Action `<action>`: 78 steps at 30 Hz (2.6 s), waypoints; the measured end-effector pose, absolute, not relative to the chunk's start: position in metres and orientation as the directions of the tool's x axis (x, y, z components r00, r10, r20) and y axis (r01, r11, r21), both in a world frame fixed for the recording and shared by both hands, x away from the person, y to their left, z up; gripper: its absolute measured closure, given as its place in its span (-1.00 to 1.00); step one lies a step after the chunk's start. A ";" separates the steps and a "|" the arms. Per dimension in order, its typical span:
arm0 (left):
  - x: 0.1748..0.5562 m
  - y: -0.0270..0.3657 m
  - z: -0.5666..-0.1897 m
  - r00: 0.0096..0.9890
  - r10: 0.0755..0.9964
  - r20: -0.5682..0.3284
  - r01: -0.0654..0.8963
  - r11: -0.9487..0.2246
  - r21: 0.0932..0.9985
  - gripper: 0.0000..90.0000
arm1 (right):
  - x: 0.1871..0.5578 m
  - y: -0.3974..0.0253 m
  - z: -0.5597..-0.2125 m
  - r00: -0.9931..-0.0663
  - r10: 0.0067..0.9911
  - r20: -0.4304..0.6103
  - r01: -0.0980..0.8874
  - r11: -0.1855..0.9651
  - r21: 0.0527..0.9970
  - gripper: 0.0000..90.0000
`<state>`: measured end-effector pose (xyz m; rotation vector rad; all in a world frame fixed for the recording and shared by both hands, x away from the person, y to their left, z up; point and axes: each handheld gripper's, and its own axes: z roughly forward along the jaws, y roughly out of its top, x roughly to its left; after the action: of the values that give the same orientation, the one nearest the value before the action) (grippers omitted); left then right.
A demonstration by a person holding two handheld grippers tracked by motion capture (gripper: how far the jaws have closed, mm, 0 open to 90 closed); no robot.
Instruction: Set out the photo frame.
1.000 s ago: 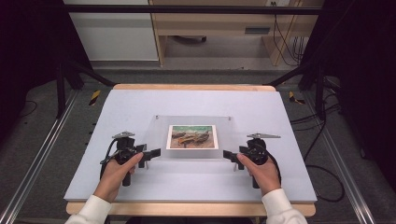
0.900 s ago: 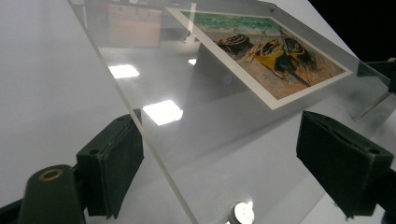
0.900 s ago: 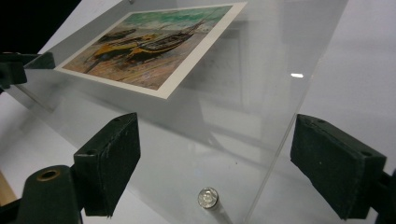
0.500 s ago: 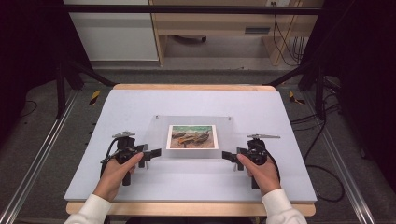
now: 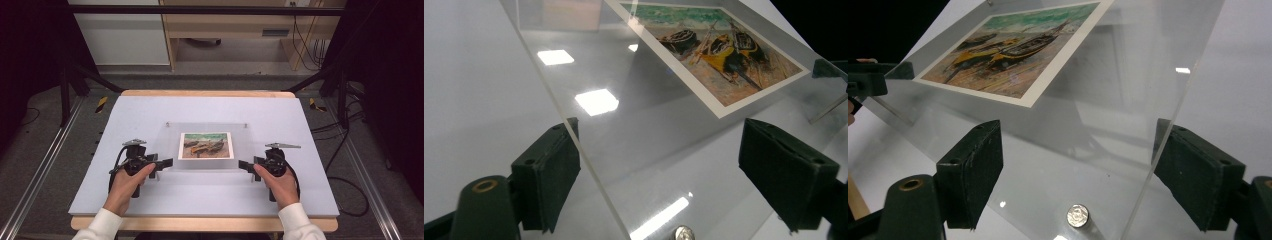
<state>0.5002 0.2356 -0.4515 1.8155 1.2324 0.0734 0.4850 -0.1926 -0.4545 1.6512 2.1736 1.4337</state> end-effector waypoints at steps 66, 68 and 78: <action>0.495 0.217 -0.442 0.490 0.835 -0.252 0.566 -0.085 0.820 -0.10 | 0.477 -0.201 -0.446 -0.470 0.860 0.201 0.560 0.114 0.820 -0.20; 0.493 0.218 -0.442 0.491 0.835 -0.250 0.565 -0.087 0.820 -0.08 | 0.475 -0.202 -0.445 -0.469 0.861 0.195 0.561 0.120 0.819 -0.18; 0.483 0.219 -0.442 0.488 0.841 -0.235 0.553 -0.090 0.828 0.02 | 0.464 -0.201 -0.445 -0.470 0.868 0.161 0.547 0.143 0.825 -0.08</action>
<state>0.4829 0.2194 -0.4418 1.7690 1.1815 0.3732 0.4643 -0.2008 -0.4451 1.3616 2.0728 1.2506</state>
